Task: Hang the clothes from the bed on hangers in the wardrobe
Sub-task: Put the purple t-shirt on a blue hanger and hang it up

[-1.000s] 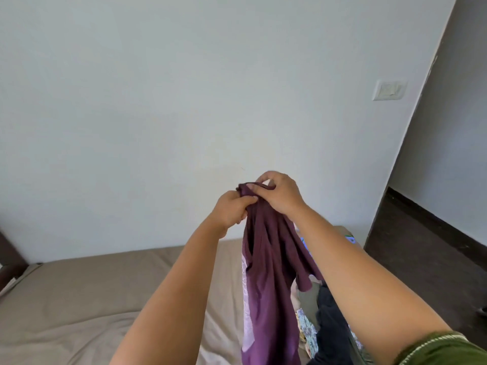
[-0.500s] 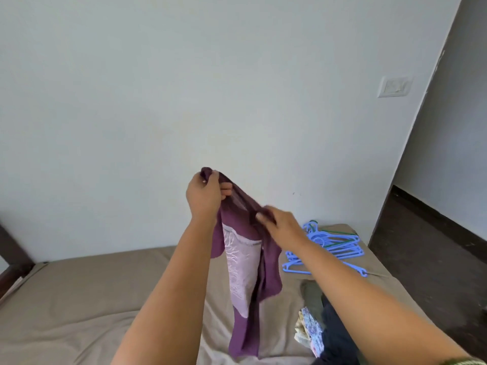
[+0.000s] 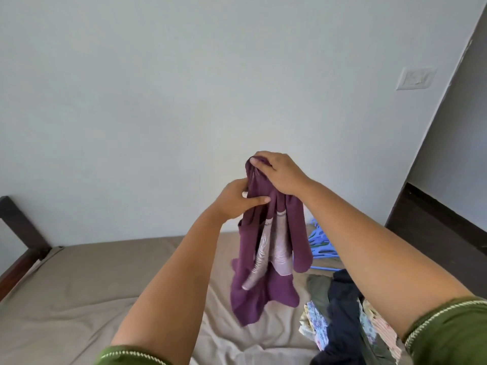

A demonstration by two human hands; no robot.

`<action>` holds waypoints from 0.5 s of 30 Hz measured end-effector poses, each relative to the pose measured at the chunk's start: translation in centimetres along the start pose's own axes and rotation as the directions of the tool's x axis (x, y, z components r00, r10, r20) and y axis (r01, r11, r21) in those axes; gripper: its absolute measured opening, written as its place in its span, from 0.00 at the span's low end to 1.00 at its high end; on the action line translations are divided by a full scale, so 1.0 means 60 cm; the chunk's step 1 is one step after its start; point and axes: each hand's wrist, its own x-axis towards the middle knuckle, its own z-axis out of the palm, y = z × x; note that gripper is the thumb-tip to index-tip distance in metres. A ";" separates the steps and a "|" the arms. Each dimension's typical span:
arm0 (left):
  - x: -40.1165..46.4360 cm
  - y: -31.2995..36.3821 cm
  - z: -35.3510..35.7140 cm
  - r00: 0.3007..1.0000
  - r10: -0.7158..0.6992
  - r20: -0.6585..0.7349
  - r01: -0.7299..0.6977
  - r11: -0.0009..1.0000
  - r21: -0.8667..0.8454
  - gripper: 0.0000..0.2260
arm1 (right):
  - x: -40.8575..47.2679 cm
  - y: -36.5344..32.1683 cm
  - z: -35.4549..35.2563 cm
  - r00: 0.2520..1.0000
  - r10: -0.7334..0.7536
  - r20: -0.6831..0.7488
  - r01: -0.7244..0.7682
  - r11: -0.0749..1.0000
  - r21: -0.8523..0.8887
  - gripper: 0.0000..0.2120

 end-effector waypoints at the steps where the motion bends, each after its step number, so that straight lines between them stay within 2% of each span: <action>1: 0.004 -0.005 -0.001 0.999 -0.034 0.011 0.035 0.998 -0.061 0.20 | 0.001 0.005 -0.009 1.000 -0.018 -0.018 0.017 0.999 -0.048 0.13; 3: 0.008 -0.015 -0.004 0.993 -0.114 0.009 0.114 0.988 -0.106 0.22 | 0.000 0.032 -0.029 0.992 0.002 -0.123 -0.020 0.990 -0.140 0.15; 5: 0.016 -0.022 -0.006 0.977 -0.205 0.065 0.211 0.972 -0.106 0.17 | -0.011 0.066 -0.047 0.955 0.094 -0.280 -0.145 0.975 -0.169 0.17; 7: 0.026 -0.025 -0.004 0.957 -0.257 0.135 0.265 0.963 -0.044 0.13 | -0.028 0.096 -0.061 0.862 0.264 -0.434 -0.305 0.952 -0.028 0.18; 8: 0.030 -0.019 0.001 0.956 -0.257 0.144 0.265 0.963 -0.045 0.11 | -0.040 0.107 -0.064 0.800 0.391 -0.455 -0.364 0.919 0.150 0.19; 9: 0.033 -0.010 0.008 0.959 -0.251 0.134 0.260 0.964 -0.050 0.09 | -0.052 0.117 -0.065 0.762 0.524 -0.380 -0.394 0.841 0.371 0.20; 10: 0.037 -0.004 0.018 0.962 -0.246 0.122 0.255 0.964 -0.069 0.08 | -0.064 0.129 -0.061 0.750 0.627 -0.211 -0.437 0.709 0.553 0.20; 11: 0.037 -0.003 0.030 0.957 -0.256 0.139 0.274 0.953 -0.130 0.09 | -0.078 0.146 -0.053 0.750 0.661 -0.039 -0.497 0.601 0.625 0.19; 12: 0.034 -0.003 0.045 0.939 -0.279 0.201 0.321 0.922 -0.218 0.10 | -0.092 0.169 -0.040 0.747 0.662 0.058 -0.568 0.590 0.574 0.19; 13: 0.030 -0.004 0.060 0.901 -0.315 0.299 0.399 0.872 -0.284 0.11 | -0.106 0.197 -0.025 0.735 0.674 0.077 -0.624 0.628 0.466 0.19; 15: 0.025 -0.025 0.094 0.813 -0.353 0.463 0.508 0.819 -0.268 0.10 | -0.137 0.264 0.010 0.699 0.713 -0.049 -0.688 0.690 0.223 0.20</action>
